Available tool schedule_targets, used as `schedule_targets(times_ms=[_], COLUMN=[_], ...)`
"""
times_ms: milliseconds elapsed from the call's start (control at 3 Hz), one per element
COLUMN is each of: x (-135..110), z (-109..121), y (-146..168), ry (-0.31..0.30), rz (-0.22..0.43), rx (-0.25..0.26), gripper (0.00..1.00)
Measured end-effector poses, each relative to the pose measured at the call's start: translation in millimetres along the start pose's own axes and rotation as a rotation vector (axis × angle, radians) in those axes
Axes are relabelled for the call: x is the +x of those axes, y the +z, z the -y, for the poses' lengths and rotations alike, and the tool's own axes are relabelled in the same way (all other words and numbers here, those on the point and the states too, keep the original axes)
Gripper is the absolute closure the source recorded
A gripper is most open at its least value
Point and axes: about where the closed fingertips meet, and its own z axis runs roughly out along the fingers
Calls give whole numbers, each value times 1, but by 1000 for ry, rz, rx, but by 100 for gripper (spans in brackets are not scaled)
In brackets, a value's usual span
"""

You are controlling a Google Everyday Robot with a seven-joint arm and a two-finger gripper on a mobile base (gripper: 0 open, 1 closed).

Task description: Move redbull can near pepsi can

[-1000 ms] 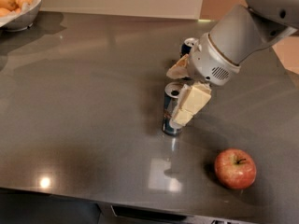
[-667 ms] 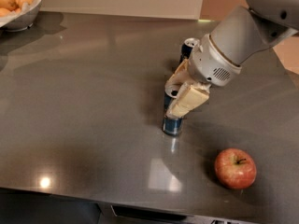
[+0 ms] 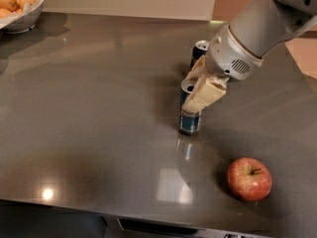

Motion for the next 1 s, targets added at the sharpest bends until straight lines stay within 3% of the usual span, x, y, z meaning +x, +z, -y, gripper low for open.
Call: schedule_targets(times_ms=[333,1000], x=[7,34], z=[29,86], y=[-22,-50], ry=[70,206], rz=[4,30], rx=[36,121], gripper=[100,100])
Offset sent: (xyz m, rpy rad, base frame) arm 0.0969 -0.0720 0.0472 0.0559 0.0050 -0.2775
